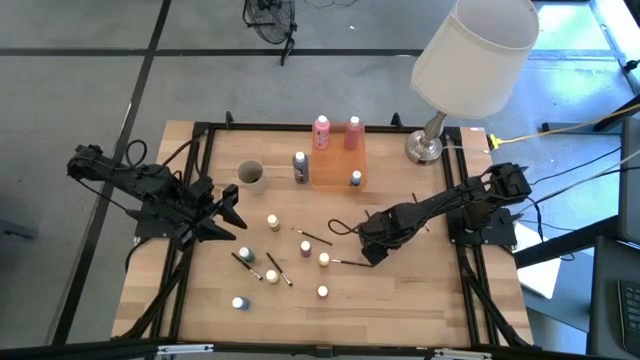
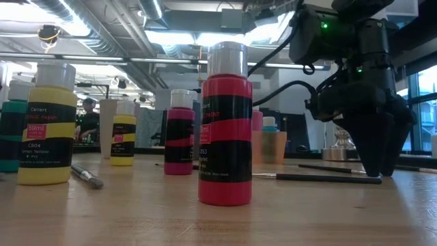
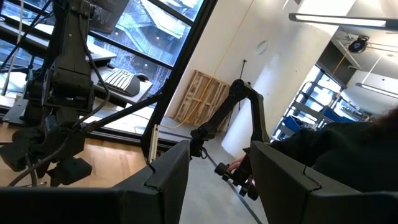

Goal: Pick & Place Paint Supplies
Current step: Put the silver paint brush into the white cup

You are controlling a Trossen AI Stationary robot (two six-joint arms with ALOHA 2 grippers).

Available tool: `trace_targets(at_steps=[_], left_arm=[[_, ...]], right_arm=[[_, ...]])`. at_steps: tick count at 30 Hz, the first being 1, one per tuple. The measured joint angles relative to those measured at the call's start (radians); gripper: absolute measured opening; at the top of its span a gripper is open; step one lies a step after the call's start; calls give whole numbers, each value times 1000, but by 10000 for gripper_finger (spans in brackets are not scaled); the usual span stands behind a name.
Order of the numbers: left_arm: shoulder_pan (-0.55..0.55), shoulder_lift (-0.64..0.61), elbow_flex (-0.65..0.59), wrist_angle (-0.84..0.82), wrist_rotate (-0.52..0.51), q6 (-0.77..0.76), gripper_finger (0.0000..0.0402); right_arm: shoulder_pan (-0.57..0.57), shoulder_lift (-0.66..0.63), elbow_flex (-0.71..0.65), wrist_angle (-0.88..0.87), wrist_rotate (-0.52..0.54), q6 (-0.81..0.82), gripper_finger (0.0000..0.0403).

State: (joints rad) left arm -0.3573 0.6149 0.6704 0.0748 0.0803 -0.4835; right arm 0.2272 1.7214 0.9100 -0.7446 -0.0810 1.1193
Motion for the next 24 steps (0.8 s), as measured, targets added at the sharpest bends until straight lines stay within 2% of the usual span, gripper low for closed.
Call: trace_targets(at_steps=[24], left_arm=[[0, 0, 0, 3, -2, 26, 166]], right_arm=[[-6, 1, -1, -2, 1, 29, 230]])
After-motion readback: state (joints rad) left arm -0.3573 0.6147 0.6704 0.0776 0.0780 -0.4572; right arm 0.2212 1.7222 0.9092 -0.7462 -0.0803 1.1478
